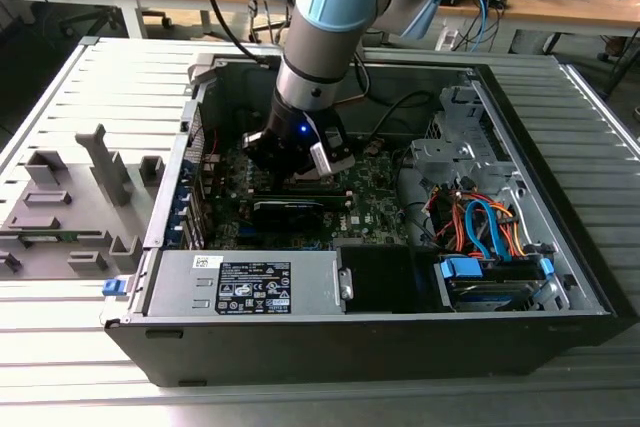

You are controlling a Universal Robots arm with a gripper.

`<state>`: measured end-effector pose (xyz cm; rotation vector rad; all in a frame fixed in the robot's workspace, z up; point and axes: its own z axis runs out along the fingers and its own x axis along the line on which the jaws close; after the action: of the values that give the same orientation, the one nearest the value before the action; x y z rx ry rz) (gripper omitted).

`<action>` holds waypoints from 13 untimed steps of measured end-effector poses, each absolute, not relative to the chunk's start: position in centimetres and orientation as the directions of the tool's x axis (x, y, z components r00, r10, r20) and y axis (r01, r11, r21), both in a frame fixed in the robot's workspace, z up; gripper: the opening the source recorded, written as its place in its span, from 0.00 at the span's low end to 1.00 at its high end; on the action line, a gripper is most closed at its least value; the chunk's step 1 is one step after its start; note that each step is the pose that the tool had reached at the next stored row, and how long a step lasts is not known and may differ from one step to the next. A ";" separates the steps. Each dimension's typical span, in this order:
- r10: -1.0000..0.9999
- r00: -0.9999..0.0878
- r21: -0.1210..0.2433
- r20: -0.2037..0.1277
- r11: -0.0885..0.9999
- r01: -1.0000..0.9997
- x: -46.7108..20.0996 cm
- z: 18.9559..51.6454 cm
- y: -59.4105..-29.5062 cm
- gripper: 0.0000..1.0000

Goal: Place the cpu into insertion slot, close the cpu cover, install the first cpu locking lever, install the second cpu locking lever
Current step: 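Install the second cpu locking lever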

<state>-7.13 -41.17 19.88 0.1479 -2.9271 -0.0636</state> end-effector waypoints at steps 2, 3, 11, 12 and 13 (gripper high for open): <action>-0.105 -0.973 0.055 0.203 0.994 -0.095 -7.1 20.2 -41.2 0.11; -0.104 -0.974 0.054 0.200 0.994 -0.095 -7.1 20.8 -41.2 0.11; -0.104 -0.975 0.050 0.195 0.994 -0.096 -7.1 23.7 -41.2 0.11; -0.104 -0.975 0.051 0.196 0.994 -0.096 -6.9 23.6 -41.2 0.11; -0.104 -0.975 0.051 0.199 0.994 -0.095 -6.4 23.6 -41.2 0.11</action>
<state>-6.36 -41.18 23.65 0.1479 -2.9345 -0.0604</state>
